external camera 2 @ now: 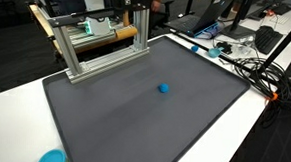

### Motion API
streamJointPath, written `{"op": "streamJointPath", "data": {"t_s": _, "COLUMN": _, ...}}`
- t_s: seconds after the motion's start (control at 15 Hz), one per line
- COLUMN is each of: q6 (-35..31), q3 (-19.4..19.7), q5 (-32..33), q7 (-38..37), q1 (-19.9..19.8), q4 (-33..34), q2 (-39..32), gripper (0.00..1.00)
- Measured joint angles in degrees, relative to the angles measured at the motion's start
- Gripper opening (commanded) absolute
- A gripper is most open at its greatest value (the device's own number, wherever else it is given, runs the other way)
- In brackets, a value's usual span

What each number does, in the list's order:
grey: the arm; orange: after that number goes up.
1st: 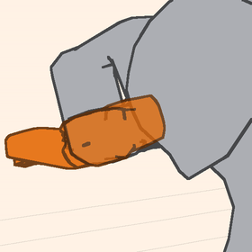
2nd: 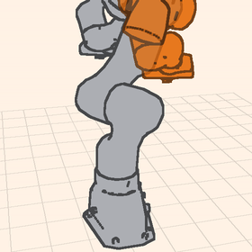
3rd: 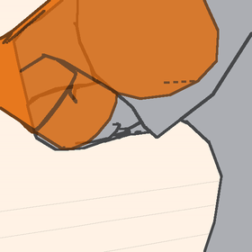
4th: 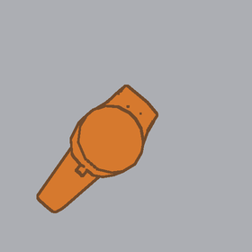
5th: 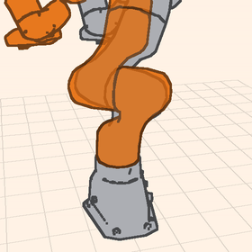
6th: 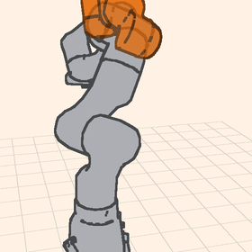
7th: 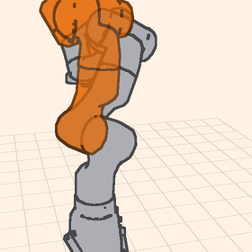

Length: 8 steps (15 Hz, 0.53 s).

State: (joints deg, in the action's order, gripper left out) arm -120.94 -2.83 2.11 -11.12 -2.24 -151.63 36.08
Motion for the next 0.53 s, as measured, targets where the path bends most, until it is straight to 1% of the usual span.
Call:
{"op": "streamJointPath", "data": {"t_s": 0.07, "q6": 0.0, "q3": 0.3, "q5": 0.0, "q7": 0.9, "q1": 0.1, "q4": 0.0, "q2": -0.3, "gripper": 0.93}}
{"op": "streamJointPath", "data": {"t_s": 0.13, "q6": 0.0, "q3": 0.7, "q5": 0.0, "q7": 1.9, "q1": 0.1, "q4": 0.0, "q2": -0.6, "gripper": 0.95}}
{"op": "streamJointPath", "data": {"t_s": 0.2, "q6": 0.0, "q3": 1.2, "q5": 0.0, "q7": 3.0, "q1": 0.1, "q4": -0.1, "q2": -0.6, "gripper": 0.91}}
{"op": "streamJointPath", "data": {"t_s": 0.4, "q6": 0.0, "q3": 2.6, "q5": -0.3, "q7": 5.9, "q1": 0.2, "q4": -0.4, "q2": -0.6, "gripper": 0.86}}
{"op": "streamJointPath", "data": {"t_s": 0.47, "q6": 0.0, "q3": 3.0, "q5": -0.5, "q7": 6.8, "q1": 0.3, "q4": -0.7, "q2": -0.6, "gripper": 0.86}}
{"op": "streamJointPath", "data": {"t_s": 0.53, "q6": -0.1, "q3": 3.2, "q5": -0.8, "q7": 7.4, "q1": 0.4, "q4": -1.0, "q2": -0.5, "gripper": 0.83}}
